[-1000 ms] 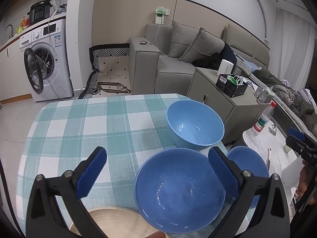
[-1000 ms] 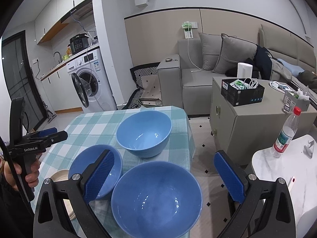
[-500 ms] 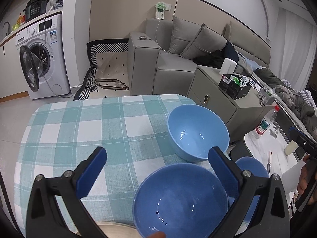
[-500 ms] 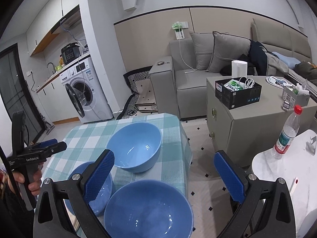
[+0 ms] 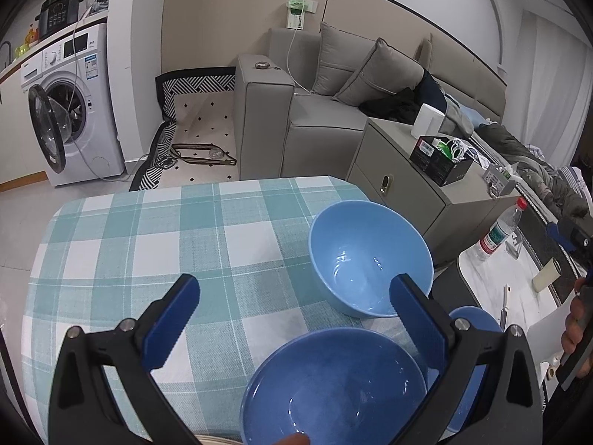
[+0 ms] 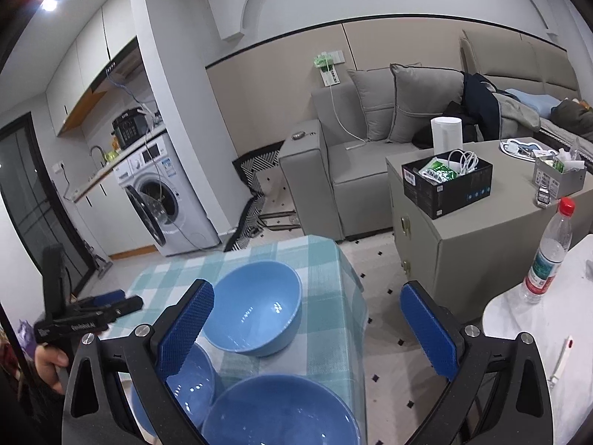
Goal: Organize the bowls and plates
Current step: 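Move both open tools forward to the large blue bowl's rim, then close both tools on opposite rims of the large blue bowl, then lift and carry the blue bowl with both tools toward another blue bowl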
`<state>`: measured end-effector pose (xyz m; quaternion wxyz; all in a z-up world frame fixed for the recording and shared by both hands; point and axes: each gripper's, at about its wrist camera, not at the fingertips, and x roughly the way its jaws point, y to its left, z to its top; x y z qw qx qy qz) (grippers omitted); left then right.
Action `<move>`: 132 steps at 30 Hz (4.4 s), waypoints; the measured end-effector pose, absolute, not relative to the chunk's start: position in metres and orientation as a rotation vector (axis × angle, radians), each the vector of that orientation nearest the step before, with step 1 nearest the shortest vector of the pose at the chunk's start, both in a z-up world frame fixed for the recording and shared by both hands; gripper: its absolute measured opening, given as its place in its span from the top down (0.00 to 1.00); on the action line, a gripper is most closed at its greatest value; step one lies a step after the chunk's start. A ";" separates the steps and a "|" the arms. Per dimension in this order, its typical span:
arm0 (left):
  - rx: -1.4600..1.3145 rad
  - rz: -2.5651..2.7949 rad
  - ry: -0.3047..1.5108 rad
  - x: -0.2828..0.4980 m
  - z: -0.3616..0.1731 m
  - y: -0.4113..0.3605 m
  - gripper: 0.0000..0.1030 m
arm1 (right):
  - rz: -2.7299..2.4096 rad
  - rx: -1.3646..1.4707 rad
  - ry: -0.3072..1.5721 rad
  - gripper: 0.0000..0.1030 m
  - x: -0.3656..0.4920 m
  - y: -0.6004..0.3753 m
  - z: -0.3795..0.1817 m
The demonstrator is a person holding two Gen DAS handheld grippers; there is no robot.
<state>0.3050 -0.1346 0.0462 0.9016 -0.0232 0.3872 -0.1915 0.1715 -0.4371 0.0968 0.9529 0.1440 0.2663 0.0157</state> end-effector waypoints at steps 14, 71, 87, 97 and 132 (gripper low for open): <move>-0.011 -0.361 0.797 0.317 0.042 -0.144 0.00 | 0.011 0.252 0.638 0.01 0.206 -0.431 0.092; 0.071 -0.459 1.004 0.373 -0.040 -0.206 0.76 | 0.157 0.141 1.031 0.69 0.314 -0.372 -0.040; 0.124 -0.468 0.979 0.367 -0.039 -0.214 0.81 | 0.133 0.130 1.024 0.76 0.313 -0.365 -0.040; 0.130 -0.473 0.951 0.362 -0.034 -0.216 0.81 | 0.113 0.128 1.009 0.77 0.307 -0.366 -0.034; 0.107 -0.495 0.823 0.310 0.028 -0.199 0.80 | 0.114 0.114 0.866 0.76 0.245 -0.360 0.029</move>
